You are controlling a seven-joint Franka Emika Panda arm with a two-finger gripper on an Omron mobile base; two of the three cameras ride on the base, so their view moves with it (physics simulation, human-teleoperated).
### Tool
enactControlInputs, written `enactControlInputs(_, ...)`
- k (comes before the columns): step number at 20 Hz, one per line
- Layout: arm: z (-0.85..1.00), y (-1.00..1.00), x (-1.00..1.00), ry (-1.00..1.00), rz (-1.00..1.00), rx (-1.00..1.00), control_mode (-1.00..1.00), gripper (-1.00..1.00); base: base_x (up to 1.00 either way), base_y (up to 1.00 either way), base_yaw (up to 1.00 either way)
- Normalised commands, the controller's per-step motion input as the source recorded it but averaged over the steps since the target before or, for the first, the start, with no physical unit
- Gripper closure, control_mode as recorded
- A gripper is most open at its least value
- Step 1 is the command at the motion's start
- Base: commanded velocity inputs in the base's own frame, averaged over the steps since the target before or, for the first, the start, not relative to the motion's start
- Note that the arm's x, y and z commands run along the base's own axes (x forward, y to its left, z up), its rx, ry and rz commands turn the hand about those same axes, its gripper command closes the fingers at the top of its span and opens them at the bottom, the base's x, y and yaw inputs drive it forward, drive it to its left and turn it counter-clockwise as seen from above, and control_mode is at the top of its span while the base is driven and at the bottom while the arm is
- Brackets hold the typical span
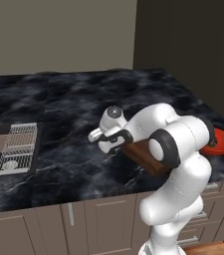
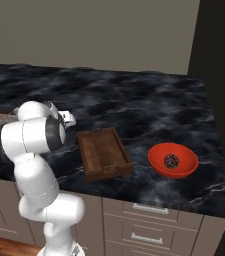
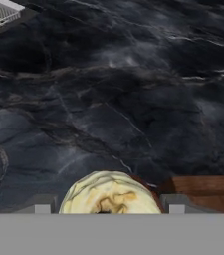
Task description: Place the bowl with cake and the cupcake onto the tray.
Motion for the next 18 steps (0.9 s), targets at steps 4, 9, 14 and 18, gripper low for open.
enactControlInputs(4,0.22,-0.54,-0.02,-0.05,-0.01,0.00,-1.00,1.00,0.00,0.00,0.00)
enactControlInputs(9,0.21,-0.53,-0.01,0.00,-0.03,0.00,-1.00,1.00,0.00,0.00,0.00)
enactControlInputs(14,0.14,-0.55,0.00,0.00,-0.03,0.00,-1.00,1.00,0.00,0.00,0.00)
enactControlInputs(18,0.15,-0.54,0.00,0.00,-0.02,0.00,-1.00,1.00,0.00,0.00,0.00)
